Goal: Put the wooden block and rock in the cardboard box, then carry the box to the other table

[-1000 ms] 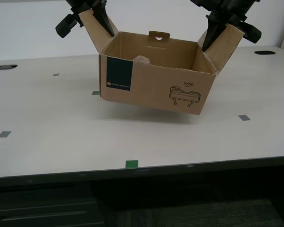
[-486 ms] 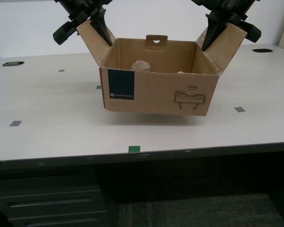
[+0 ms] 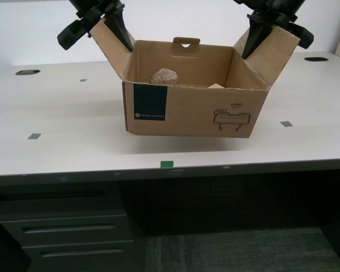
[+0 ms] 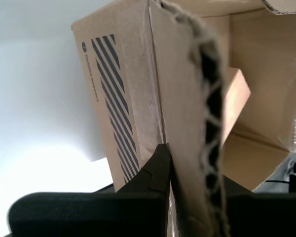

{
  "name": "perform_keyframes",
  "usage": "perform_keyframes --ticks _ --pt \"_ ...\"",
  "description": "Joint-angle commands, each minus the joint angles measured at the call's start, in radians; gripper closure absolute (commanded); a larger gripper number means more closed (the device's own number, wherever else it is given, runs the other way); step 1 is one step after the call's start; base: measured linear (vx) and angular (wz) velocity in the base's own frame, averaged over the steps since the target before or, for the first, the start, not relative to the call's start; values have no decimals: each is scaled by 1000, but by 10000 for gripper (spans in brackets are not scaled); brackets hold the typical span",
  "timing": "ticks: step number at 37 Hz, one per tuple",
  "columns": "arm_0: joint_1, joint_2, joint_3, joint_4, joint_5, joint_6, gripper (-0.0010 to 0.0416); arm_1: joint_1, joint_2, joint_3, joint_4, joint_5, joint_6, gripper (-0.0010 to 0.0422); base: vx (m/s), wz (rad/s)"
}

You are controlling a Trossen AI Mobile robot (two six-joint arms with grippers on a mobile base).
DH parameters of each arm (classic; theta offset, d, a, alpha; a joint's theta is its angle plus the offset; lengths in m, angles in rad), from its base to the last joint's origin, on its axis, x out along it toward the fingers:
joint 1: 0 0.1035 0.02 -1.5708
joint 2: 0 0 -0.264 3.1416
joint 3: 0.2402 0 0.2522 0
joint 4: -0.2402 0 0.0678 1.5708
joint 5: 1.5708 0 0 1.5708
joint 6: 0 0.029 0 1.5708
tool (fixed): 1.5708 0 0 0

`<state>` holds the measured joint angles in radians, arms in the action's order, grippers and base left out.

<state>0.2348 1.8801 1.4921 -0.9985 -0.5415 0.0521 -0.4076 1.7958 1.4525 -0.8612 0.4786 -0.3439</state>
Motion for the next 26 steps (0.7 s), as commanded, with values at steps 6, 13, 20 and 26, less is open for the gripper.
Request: perform_keyframes --ticks 6,13,20,26 --pt "1 -15 1 -4 -12 -6 407 -13 -2 1 -11 1 -2 414 -110 -19" --pt "1 -25 1 -1 -12 -1 407 -18 -2 0 -12 0 -25 414 -125 -36" --pt "2 -25 1 3 -12 1 407 -21 -2 0 -8 -5 -27 414 -147 -55" --pt "2 -25 1 3 -12 2 407 -21 -2 0 -9 -16 -30 414 -161 -55"
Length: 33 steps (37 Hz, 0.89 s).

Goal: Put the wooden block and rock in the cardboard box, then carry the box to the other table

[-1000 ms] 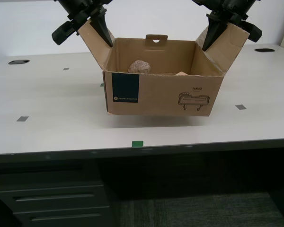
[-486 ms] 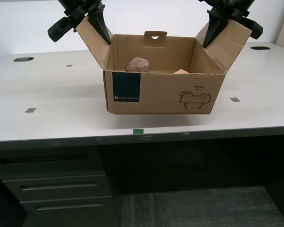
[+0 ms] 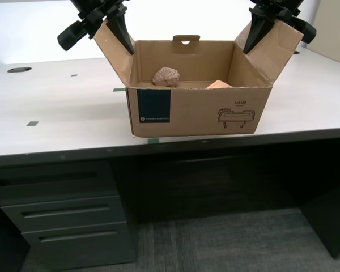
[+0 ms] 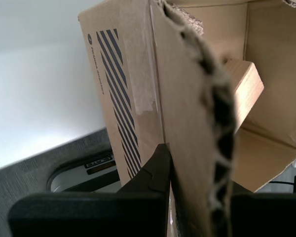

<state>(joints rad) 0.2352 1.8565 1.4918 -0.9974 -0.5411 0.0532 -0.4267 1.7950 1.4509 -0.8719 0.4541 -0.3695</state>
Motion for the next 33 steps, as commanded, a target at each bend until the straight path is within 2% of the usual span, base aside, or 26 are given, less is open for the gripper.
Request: perform_keyframes --ticks 1,10,33 --pt "2 -1 1 1 -12 1 407 -2 -2 2 2 3 -6 414 -166 -43" --pt "3 -1 1 3 -12 4 407 -2 -2 2 3 -19 -8 414 -170 -22" --pt "6 -1 -1 6 -12 10 407 -2 -2 2 10 -27 -28 414 -137 21"
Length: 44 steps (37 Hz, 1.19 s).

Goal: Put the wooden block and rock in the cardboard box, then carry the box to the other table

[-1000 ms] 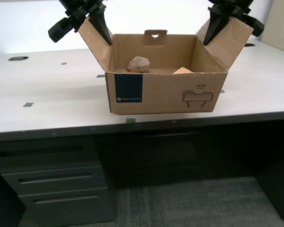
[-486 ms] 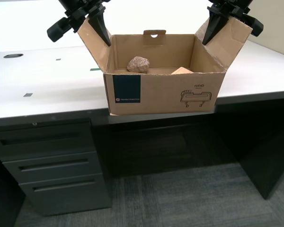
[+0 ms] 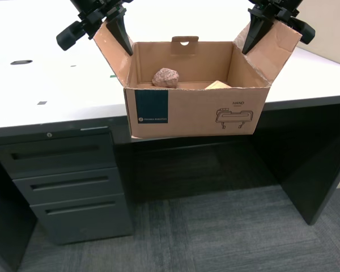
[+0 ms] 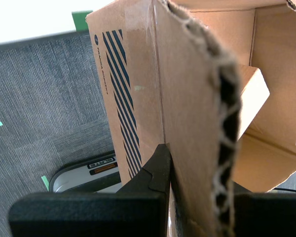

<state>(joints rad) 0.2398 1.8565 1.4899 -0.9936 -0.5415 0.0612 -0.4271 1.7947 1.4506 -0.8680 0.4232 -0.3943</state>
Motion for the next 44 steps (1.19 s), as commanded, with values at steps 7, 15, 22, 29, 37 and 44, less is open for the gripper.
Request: perform_keyframes --ticks 7,15,22,29,37,44 --pt "3 -1 1 3 -11 3 407 -1 -1 2 6 3 -3 414 -113 65" --pt "3 -1 2 22 -11 14 406 -1 -1 2 13 3 -19 414 -115 52" --pt "3 -1 2 19 -11 17 407 -2 -1 2 15 3 -27 414 -111 44" --pt "3 -1 1 14 -11 17 407 -3 -1 2 11 4 -41 414 -73 58" --pt "3 -1 1 3 -11 17 407 -24 -1 2 1 4 -32 414 -16 127" --pt "3 -1 1 0 -11 15 407 -47 -1 2 4 3 -27 414 9 156"
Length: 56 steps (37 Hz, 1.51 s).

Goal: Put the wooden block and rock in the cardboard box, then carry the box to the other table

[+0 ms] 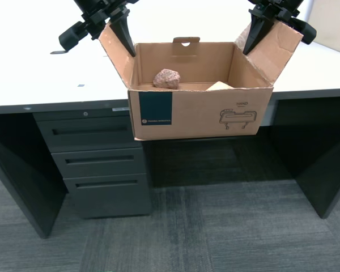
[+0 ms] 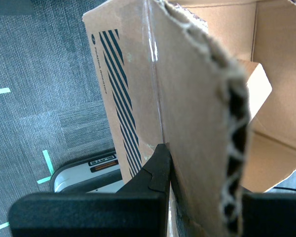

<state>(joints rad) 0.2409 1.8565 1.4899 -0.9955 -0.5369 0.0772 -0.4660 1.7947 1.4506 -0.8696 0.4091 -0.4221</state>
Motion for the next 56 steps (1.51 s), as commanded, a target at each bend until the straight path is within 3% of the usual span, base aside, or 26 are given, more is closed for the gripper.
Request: perform_keyframes --ticks 1,18,22,29,40,56 --pt "1 -1 1 2 -16 -2 407 -9 -1 2 6 17 -3 414 8 172" --pt "-4 -1 1 0 -16 -2 407 -9 -1 2 3 15 -5 414 0 231" --pt "-4 -1 1 -2 -16 0 407 -10 -1 2 5 -47 -3 414 -3 289" --pt "-4 -1 1 -2 -16 14 407 -11 -1 2 32 -53 85 414 -5 320" --pt "-2 -5 1 -16 -16 55 407 -11 -1 2 17 -50 154 414 -3 395" --pt "15 -5 1 -12 -16 74 407 -12 -1 2 -76 -49 252 413 3 462"
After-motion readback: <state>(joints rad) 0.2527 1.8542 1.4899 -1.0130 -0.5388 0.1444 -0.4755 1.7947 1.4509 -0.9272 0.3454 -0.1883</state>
